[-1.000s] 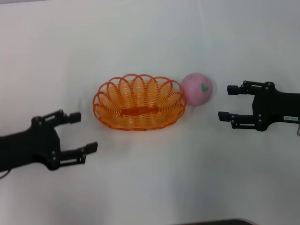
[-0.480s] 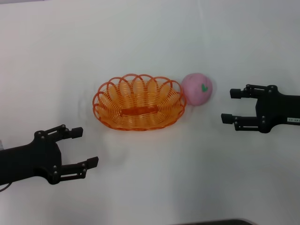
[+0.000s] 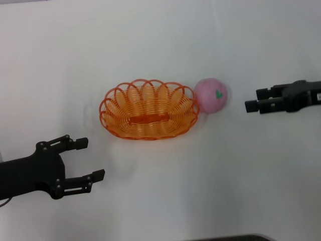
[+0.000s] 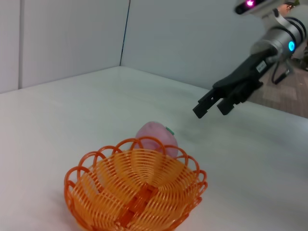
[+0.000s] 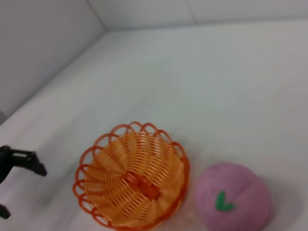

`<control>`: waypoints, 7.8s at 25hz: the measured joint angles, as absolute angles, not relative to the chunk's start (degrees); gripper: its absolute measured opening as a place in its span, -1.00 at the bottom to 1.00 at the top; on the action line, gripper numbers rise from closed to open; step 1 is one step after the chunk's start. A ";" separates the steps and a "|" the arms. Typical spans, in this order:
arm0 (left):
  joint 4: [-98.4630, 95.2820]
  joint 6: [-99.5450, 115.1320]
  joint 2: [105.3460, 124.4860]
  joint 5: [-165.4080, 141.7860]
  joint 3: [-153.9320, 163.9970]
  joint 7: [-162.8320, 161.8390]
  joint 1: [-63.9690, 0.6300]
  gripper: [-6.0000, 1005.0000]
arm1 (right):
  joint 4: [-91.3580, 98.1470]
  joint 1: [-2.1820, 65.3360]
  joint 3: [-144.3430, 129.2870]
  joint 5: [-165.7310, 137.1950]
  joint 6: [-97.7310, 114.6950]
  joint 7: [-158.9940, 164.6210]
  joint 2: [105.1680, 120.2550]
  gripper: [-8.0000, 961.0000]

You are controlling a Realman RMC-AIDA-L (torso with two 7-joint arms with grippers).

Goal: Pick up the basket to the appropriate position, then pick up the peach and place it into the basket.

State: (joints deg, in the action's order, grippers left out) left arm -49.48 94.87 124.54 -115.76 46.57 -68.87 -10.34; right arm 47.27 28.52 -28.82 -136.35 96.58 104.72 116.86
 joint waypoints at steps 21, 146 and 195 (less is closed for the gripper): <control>-49.22 95.88 124.61 -115.75 46.47 -69.04 -10.03 0.72 | 66.78 42.41 -51.09 -155.58 98.28 116.48 119.82 0.85; -47.36 98.46 124.45 -116.17 43.68 -69.42 -10.43 0.71 | 61.38 42.42 -77.98 -133.52 82.28 111.57 120.25 -0.60; -46.01 99.50 124.41 -113.69 43.60 -68.76 -10.89 0.71 | 51.68 17.43 -56.21 -106.09 92.63 79.04 119.62 0.72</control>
State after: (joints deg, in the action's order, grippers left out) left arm -46.01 99.50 124.41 -113.69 43.60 -68.76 -10.89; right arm 51.68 17.43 -56.21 -106.09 92.63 79.04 119.62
